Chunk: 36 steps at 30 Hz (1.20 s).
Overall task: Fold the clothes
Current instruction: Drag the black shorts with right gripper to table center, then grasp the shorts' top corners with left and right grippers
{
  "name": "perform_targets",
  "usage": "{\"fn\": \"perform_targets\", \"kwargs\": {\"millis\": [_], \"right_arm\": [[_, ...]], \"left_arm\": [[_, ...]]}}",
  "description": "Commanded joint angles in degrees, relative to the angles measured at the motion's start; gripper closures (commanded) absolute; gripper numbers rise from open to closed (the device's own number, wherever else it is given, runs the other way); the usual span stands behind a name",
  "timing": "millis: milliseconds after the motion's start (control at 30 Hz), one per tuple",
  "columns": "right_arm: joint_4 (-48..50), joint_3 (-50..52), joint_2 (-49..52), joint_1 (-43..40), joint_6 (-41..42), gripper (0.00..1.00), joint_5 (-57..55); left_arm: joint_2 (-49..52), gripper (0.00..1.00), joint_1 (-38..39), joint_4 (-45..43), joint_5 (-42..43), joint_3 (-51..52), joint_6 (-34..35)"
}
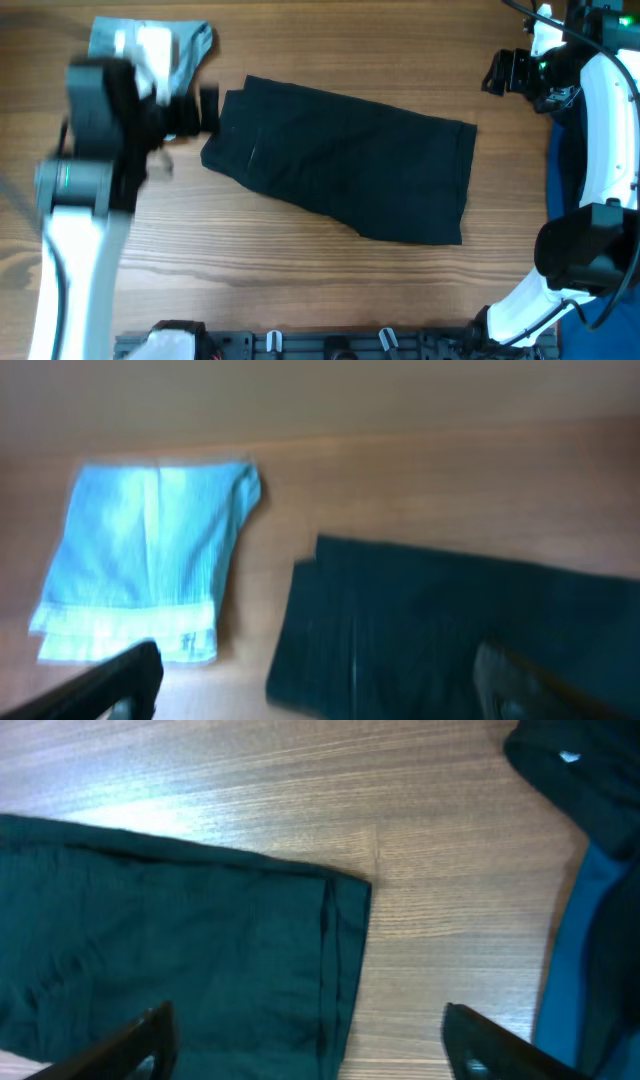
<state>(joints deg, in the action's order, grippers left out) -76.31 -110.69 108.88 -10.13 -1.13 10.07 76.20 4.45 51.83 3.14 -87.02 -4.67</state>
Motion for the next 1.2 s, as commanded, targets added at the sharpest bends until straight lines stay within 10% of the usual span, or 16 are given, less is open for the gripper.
{"fn": "perform_targets", "kwargs": {"millis": [0, 133, 633, 1000, 1167], "right_arm": [[-0.7, 2.6, 1.6, 0.0, 1.6, 0.2, 0.5], [1.5, 8.5, 1.6, 0.0, 2.1, 0.35, 2.4], [46.7, 39.4, 1.6, 3.8, 8.8, 0.36, 5.6], [54.7, 43.7, 3.1, 5.5, 10.3, 0.42, 2.2], [54.7, 43.7, 3.1, 5.7, 10.3, 0.6, 2.2]], "left_arm": [[17.9, 0.0, 0.2, 5.4, -0.1, -16.0, -2.9], [27.8, 0.0, 0.4, -0.7, 0.8, -16.8, -2.6], [40.8, 0.0, 0.4, -3.7, 0.9, -16.8, 2.2], [40.8, 0.01, 0.4, -3.7, 0.9, -16.8, 4.1], [41.6, 0.18, 0.4, -3.9, 2.0, -16.1, 5.6]]}}
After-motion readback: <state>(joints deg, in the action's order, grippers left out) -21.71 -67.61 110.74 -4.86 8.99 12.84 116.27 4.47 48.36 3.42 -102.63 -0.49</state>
